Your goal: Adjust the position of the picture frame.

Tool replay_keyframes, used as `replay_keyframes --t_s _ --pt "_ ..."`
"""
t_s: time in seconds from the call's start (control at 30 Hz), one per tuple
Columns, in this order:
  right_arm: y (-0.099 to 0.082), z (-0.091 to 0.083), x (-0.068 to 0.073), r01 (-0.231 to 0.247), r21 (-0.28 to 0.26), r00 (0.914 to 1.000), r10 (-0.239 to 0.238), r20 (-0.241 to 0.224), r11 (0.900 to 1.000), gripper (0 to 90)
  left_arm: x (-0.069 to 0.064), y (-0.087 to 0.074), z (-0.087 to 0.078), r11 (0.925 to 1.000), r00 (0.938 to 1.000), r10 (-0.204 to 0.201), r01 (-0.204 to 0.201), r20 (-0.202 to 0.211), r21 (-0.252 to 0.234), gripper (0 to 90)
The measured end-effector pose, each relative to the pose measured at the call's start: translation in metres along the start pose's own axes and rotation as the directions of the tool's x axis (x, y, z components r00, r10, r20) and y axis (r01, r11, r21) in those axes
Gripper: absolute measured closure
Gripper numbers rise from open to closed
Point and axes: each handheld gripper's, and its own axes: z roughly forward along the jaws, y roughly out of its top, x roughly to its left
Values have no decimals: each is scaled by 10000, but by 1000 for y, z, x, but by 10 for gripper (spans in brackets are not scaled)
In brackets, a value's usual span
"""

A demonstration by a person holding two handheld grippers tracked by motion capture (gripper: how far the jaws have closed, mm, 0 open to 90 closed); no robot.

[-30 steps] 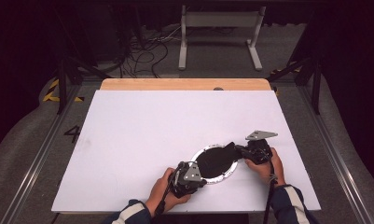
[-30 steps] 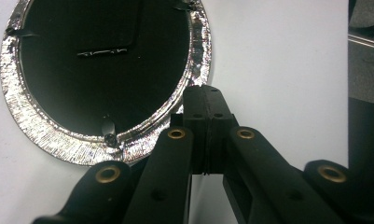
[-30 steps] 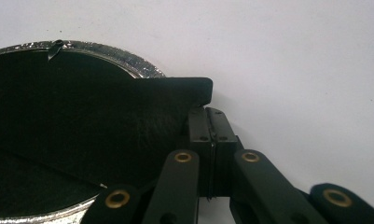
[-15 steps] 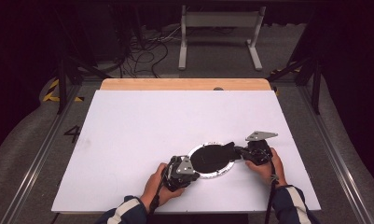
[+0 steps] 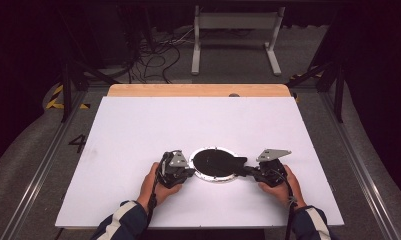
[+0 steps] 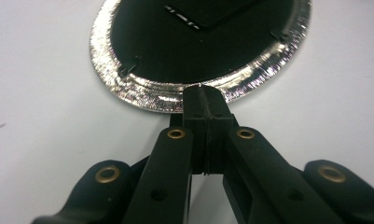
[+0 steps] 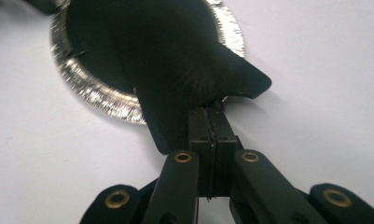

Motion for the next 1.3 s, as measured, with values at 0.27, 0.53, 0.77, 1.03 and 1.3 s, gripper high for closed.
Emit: replay_keyframes --t_s 0.27,0.53,0.77,1.03,1.3 --pt "2 3 23 555 127 9980 -550 -310 9984 900 14 -6 -7 9978 9976 -657 656 -197 -87 899" --pt "7 -9 16 556 -684 9984 -547 150 9961 900 2 -9 -16 9997 9995 123 -129 295 205 898" --pt "11 5 2 539 -658 9891 -443 1401 9964 900 -15 -8 -11 9985 9949 545 -551 850 38 889" --pt "13 18 -1 671 -349 9890 -619 1345 9971 900 -18 -2 1 9980 9948 631 -626 794 -93 880" --pt "9 16 6 676 -478 9954 -641 713 9966 900 -3 -3 -2 9995 9992 327 -325 229 -56 896"
